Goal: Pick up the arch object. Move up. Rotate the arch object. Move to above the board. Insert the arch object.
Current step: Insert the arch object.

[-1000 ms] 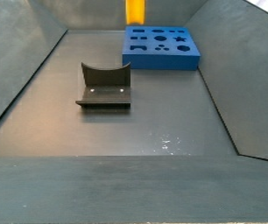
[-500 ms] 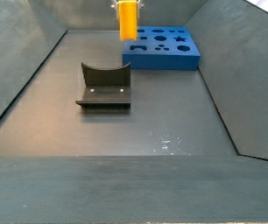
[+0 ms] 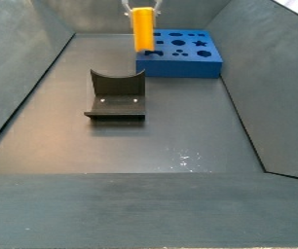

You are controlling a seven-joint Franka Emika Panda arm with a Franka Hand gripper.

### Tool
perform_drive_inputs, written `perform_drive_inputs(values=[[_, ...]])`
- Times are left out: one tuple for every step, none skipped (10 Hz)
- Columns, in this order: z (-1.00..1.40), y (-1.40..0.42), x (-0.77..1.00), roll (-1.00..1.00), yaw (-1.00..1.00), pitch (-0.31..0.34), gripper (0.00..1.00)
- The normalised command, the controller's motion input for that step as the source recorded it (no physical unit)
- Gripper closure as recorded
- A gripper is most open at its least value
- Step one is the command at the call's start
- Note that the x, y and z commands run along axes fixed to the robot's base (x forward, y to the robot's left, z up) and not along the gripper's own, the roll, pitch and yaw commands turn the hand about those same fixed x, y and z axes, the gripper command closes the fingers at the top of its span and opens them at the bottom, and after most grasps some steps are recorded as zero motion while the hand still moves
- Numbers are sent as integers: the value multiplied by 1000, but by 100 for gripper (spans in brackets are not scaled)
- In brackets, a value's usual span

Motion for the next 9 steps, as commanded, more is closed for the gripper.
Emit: perform_drive_inputs(values=[[-166, 63, -414, 0, -249, 0, 100], [-166, 0, -166, -19, 0, -31, 100], [-209, 0, -71, -13, 3, -53, 100], [-303, 0, 0, -1, 3, -40, 100], [-360, 9, -71, 36, 49, -26, 100], [-337, 23, -140, 87, 314, -74, 100], [-334, 26, -77, 67, 366, -86, 100], [-369, 63, -91, 76, 374, -99, 100], [-397, 31, -9, 54, 340, -77, 100]])
